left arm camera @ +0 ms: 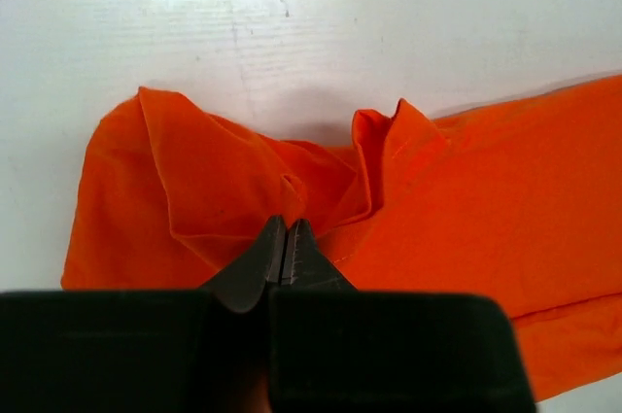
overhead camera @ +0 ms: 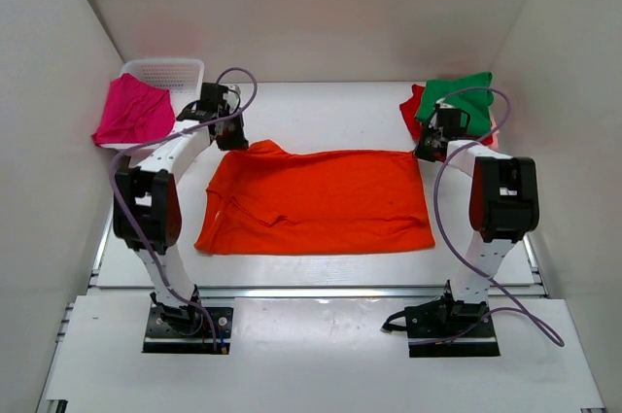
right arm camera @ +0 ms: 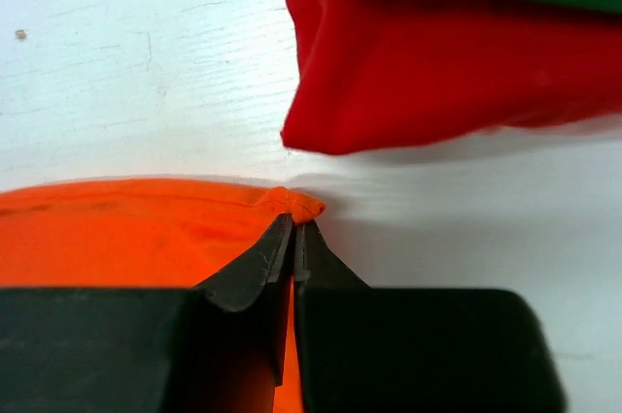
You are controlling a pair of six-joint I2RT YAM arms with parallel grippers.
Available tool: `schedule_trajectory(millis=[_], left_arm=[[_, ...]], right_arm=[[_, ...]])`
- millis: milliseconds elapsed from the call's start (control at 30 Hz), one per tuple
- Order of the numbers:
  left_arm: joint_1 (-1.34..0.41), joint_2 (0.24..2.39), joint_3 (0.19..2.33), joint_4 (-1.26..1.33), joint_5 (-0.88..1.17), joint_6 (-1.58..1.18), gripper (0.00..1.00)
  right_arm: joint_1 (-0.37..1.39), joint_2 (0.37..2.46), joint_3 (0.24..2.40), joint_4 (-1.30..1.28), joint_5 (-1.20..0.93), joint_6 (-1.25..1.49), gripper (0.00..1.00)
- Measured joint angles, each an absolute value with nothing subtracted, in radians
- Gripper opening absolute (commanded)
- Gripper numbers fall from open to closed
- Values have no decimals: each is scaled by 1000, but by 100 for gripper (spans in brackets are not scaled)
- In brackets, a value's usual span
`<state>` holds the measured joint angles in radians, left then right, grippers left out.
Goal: Fold and stack the t-shirts
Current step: Fold the other side of the tshirt into a rectangle
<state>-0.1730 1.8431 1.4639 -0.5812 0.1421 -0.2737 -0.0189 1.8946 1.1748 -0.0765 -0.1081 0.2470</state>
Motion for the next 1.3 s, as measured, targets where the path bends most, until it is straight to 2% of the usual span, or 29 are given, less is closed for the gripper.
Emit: schedule_trajectory(millis=[367, 867, 1300], left_arm=[[-188, 1592, 1110, -571, 123, -274, 0], [-187, 1300, 993, -641, 111, -270, 0], [-199, 1163, 793, -677, 104, -285, 0]], right_arm=[[-47, 1706, 992, -32, -189, 224, 0], [-80, 1528, 804, -15, -237, 208, 0], [-78, 1363, 647, -15, -256, 210, 0]])
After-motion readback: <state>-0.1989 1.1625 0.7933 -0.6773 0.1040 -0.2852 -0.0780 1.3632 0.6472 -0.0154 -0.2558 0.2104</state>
